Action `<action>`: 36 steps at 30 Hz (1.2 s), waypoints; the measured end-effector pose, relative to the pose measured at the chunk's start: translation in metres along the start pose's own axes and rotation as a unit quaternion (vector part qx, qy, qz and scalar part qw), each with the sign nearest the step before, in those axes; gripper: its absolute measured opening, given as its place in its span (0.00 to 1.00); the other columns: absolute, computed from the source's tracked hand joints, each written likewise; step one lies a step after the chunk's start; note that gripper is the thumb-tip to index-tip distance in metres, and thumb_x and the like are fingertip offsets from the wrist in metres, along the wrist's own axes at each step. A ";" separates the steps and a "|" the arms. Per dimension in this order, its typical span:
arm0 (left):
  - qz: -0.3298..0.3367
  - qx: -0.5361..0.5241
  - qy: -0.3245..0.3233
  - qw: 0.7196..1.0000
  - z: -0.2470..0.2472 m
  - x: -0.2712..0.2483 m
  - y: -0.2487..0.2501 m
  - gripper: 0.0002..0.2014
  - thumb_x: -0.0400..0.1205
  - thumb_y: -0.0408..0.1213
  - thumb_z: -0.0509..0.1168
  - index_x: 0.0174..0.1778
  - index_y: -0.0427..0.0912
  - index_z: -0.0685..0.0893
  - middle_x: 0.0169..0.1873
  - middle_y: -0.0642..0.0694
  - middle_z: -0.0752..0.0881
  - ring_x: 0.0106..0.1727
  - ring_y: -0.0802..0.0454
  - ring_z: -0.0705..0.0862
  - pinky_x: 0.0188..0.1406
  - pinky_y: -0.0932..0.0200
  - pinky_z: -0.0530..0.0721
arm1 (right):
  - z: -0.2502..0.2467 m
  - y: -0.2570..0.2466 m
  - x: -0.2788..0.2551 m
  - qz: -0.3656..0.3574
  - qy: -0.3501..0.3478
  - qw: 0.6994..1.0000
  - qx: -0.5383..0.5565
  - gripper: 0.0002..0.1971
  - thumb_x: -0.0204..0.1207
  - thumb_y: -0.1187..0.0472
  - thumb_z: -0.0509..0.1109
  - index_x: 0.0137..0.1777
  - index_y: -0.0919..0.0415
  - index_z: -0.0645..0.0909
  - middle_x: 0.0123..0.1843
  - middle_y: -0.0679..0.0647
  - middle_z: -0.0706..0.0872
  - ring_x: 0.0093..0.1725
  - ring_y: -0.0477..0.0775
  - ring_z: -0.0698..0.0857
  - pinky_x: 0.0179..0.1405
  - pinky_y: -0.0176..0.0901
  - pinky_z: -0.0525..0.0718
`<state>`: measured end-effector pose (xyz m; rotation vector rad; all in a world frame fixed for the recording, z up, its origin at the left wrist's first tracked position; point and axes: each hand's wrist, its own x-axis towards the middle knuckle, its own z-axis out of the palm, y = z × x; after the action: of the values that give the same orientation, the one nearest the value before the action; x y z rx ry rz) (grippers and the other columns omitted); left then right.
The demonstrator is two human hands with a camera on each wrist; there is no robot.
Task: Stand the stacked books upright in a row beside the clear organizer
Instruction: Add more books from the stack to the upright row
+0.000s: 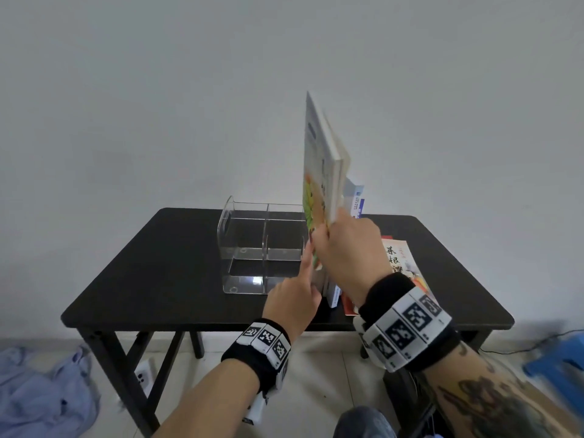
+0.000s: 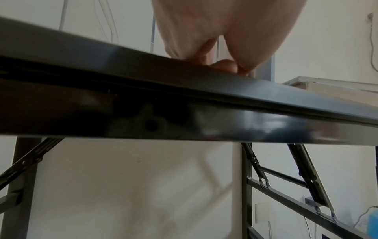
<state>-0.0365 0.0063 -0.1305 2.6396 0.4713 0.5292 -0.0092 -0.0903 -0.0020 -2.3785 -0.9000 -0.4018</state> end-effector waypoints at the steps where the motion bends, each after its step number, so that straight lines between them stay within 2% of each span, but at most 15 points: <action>1: 0.001 -0.005 -0.005 1.000 0.000 0.000 0.000 0.34 0.85 0.39 0.56 0.83 0.49 0.44 0.28 0.45 0.81 0.30 0.46 0.83 0.34 0.52 0.83 | 0.002 -0.002 0.000 0.011 -0.006 1.000 -0.006 0.06 0.82 0.61 0.59 0.45 0.62 0.68 0.35 0.58 0.79 0.38 0.64 0.78 0.32 0.47 0.69; 4: 0.002 -0.021 -0.020 1.000 0.000 0.002 -0.001 0.30 0.84 0.40 0.57 0.82 0.43 0.54 0.30 0.43 0.85 0.32 0.44 0.84 0.35 0.49 0.84 | 0.001 -0.008 0.002 0.028 -0.012 1.000 -0.009 0.07 0.83 0.61 0.58 0.44 0.60 0.66 0.30 0.52 0.73 0.30 0.55 0.72 0.24 0.44 0.61; 8: 0.005 -0.030 -0.036 0.999 0.002 0.000 -0.003 0.30 0.85 0.41 0.56 0.80 0.45 0.50 0.31 0.43 0.85 0.33 0.45 0.85 0.38 0.47 0.86 | 0.000 -0.011 0.001 0.033 -0.016 0.999 -0.019 0.08 0.84 0.61 0.57 0.43 0.59 0.64 0.30 0.51 0.71 0.29 0.54 0.70 0.24 0.44 0.61; 9: 0.003 -0.030 -0.041 0.999 0.002 0.000 -0.002 0.29 0.85 0.41 0.57 0.80 0.43 0.53 0.32 0.43 0.85 0.34 0.46 0.85 0.39 0.47 0.86 | 0.002 -0.012 0.001 0.031 -0.015 0.999 -0.029 0.08 0.84 0.61 0.57 0.43 0.59 0.64 0.30 0.51 0.72 0.29 0.54 0.71 0.23 0.43 0.61; 12: -0.001 -0.014 -0.061 0.998 0.002 0.001 -0.002 0.21 0.84 0.38 0.58 0.71 0.33 0.71 0.30 0.47 0.80 0.37 0.45 0.84 0.41 0.50 0.84 | 0.005 -0.014 -0.001 0.025 -0.015 0.998 -0.057 0.08 0.85 0.62 0.56 0.44 0.58 0.63 0.29 0.49 0.68 0.33 0.58 0.73 0.31 0.45 0.67; 14: 0.003 -0.003 -0.065 0.998 0.001 0.001 -0.001 0.19 0.84 0.38 0.58 0.69 0.31 0.73 0.31 0.47 0.79 0.39 0.44 0.85 0.43 0.50 0.84 | 0.007 -0.014 0.000 0.023 -0.017 0.998 -0.059 0.07 0.85 0.63 0.56 0.45 0.59 0.63 0.31 0.50 0.70 0.35 0.59 0.73 0.34 0.45 0.69; 17: 0.001 -0.030 -0.050 0.998 0.003 -0.001 -0.002 0.21 0.85 0.38 0.58 0.74 0.37 0.68 0.36 0.43 0.85 0.40 0.44 0.85 0.44 0.49 0.84 | 0.010 -0.013 0.003 0.028 -0.025 0.997 -0.066 0.07 0.85 0.64 0.58 0.46 0.59 0.63 0.36 0.53 0.75 0.36 0.58 0.76 0.36 0.45 0.72; 20: 0.001 -0.050 -0.037 0.998 0.004 -0.003 -0.004 0.25 0.84 0.37 0.58 0.78 0.39 0.61 0.35 0.46 0.83 0.39 0.46 0.86 0.44 0.49 0.85 | 0.017 -0.009 0.003 0.037 -0.040 0.995 -0.078 0.07 0.84 0.64 0.59 0.47 0.60 0.63 0.39 0.55 0.75 0.38 0.59 0.76 0.37 0.45 0.72; 22: 0.009 -0.064 -0.008 0.998 0.006 -0.004 -0.007 0.26 0.84 0.36 0.58 0.76 0.43 0.55 0.33 0.47 0.83 0.36 0.45 0.86 0.40 0.48 0.86 | 0.023 -0.004 0.004 0.044 -0.054 0.994 -0.086 0.06 0.84 0.62 0.59 0.48 0.61 0.65 0.41 0.56 0.74 0.42 0.60 0.79 0.37 0.45 0.72; 23: 0.009 -0.088 0.012 0.996 0.007 -0.005 -0.008 0.26 0.83 0.35 0.59 0.73 0.48 0.53 0.32 0.45 0.85 0.34 0.44 0.87 0.38 0.46 0.87 | 0.026 -0.002 0.005 0.047 -0.065 0.993 -0.092 0.04 0.84 0.61 0.59 0.50 0.61 0.68 0.42 0.56 0.74 0.44 0.60 0.81 0.37 0.45 0.73; 25: 0.005 -0.132 0.034 0.991 0.009 -0.006 -0.011 0.26 0.82 0.36 0.62 0.66 0.56 0.51 0.32 0.41 0.86 0.31 0.42 0.86 0.35 0.44 0.87 | 0.034 0.003 0.007 0.054 -0.090 0.989 -0.102 0.08 0.85 0.60 0.58 0.54 0.63 0.76 0.44 0.56 0.74 0.48 0.59 0.82 0.38 0.45 0.74; 27: 0.010 -0.150 0.035 0.988 0.010 -0.005 -0.013 0.28 0.83 0.40 0.63 0.68 0.59 0.50 0.33 0.40 0.87 0.32 0.42 0.87 0.36 0.43 0.87 | 0.041 0.007 0.009 0.054 -0.122 0.985 -0.106 0.11 0.85 0.59 0.57 0.54 0.63 0.79 0.44 0.55 0.76 0.49 0.58 0.83 0.40 0.45 0.78; 31: 0.028 -0.155 0.028 0.987 0.012 -0.003 -0.018 0.32 0.83 0.50 0.61 0.76 0.62 0.47 0.32 0.43 0.88 0.32 0.45 0.87 0.35 0.45 0.87 | 0.046 0.010 0.008 0.085 -0.132 0.986 -0.063 0.12 0.86 0.55 0.58 0.52 0.61 0.80 0.44 0.56 0.80 0.49 0.60 0.85 0.49 0.51 0.87; 34: 0.006 -0.160 0.022 0.987 0.010 -0.002 -0.019 0.29 0.85 0.48 0.59 0.75 0.63 0.47 0.32 0.42 0.87 0.32 0.45 0.86 0.35 0.46 0.87 | 0.044 0.011 0.008 0.089 -0.145 0.983 -0.069 0.16 0.85 0.49 0.57 0.48 0.61 0.78 0.43 0.57 0.79 0.45 0.59 0.81 0.45 0.49 0.84; 36: -0.008 -0.153 0.019 0.988 0.008 -0.001 -0.017 0.27 0.87 0.45 0.57 0.78 0.54 0.51 0.34 0.40 0.87 0.34 0.44 0.87 0.38 0.45 0.88 | 0.040 0.009 0.006 0.086 -0.150 0.983 -0.067 0.18 0.85 0.45 0.58 0.43 0.59 0.74 0.41 0.56 0.78 0.43 0.58 0.79 0.41 0.45 0.79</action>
<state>-0.0383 0.0180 -0.1451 2.3338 0.3889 0.5965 0.0046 -0.0685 -0.0350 -2.6630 -0.8079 -0.0370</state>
